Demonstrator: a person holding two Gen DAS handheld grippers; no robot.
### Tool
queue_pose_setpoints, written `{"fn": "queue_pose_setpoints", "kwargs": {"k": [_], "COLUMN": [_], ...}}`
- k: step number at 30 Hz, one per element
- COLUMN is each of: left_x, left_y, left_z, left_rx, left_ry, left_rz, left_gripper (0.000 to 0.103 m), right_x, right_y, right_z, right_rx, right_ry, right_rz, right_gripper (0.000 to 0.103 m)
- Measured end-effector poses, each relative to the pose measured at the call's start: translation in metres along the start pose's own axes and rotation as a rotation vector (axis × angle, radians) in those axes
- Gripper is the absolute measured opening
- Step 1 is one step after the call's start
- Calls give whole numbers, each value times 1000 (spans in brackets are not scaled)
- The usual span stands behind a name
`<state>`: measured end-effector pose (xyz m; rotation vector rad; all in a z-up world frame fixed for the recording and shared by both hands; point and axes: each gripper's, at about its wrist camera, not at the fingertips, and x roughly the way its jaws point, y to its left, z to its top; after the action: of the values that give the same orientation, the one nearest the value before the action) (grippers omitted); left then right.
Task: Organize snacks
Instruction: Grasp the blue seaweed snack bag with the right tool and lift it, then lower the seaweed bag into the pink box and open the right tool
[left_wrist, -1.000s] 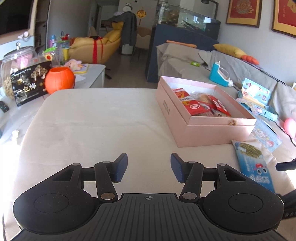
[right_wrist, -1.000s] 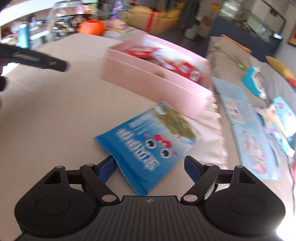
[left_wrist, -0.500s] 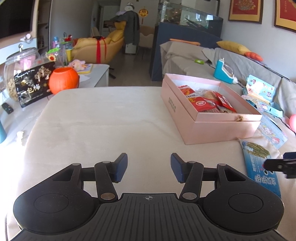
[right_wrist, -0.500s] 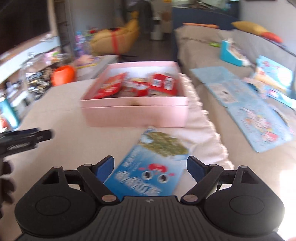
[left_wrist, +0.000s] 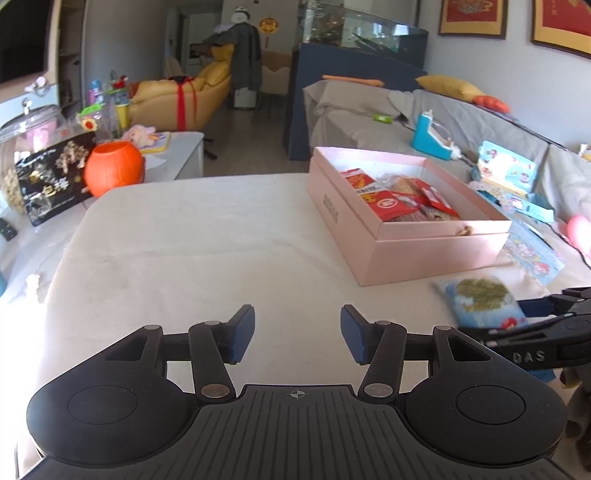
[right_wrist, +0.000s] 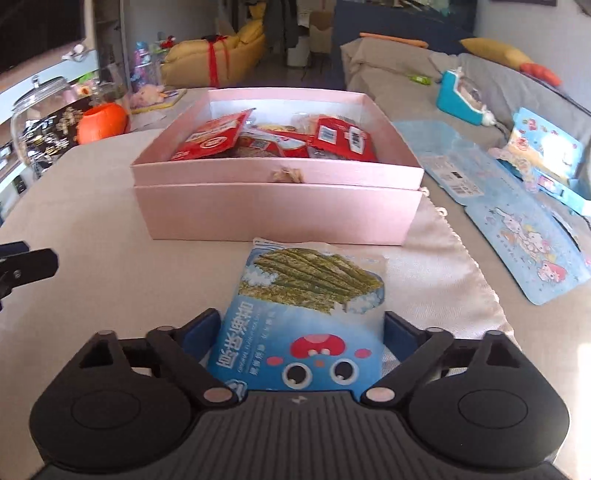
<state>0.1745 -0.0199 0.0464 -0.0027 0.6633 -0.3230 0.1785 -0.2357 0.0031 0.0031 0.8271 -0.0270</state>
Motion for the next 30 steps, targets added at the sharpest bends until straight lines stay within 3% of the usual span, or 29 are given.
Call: {"fn": "queue_pose_setpoints", "kwargs": {"k": [3,6,9,11,13,14,16,18,20,22,26,30], "left_x": [-4,-4,4,10,14,15,12,6,1,-3,-11,-12], "left_y": [4,3,4,5,7,9,16,24,30,33,16,-6], "left_z": [6,11,16,16,16,16,15,14,11,8,-7,-33], "left_rx": [-13,-2,-3,-4,1,1,-4,-10,-21,-39,-38,-3], "left_ry": [-25,-50,-54,-47,-39,-33,-32,-42,-51,-47,-17,49], "left_rz": [-75,-76,-58,-50,-41,-37,-29,-15,-2,0,-17,-33], "left_gripper": [56,56,56,56,56,56,56,56,56,56,56,56], "right_x": [-24,-60,-93,-100,-89,-76,-42,-14,0,-3,-30,-43], "right_y": [-4,-7,-11,-15,-18,-22,-24,-23,-23,-25,-17,-1], "right_z": [1,10,43,76,118,139,174,190,186,167,104,32], "right_rx": [-41,-62,-70,-65,-31,-9,-17,-12,1,13,-13,-43], "right_ry": [21,-49,-192,-284,-327,-325,-238,-173,-159,-170,-197,-160], "right_rz": [127,243,256,221,192,208,241,203,145,153,176,146], "right_gripper": [78,78,78,79,89,92,92,91,91,91,91,91]}}
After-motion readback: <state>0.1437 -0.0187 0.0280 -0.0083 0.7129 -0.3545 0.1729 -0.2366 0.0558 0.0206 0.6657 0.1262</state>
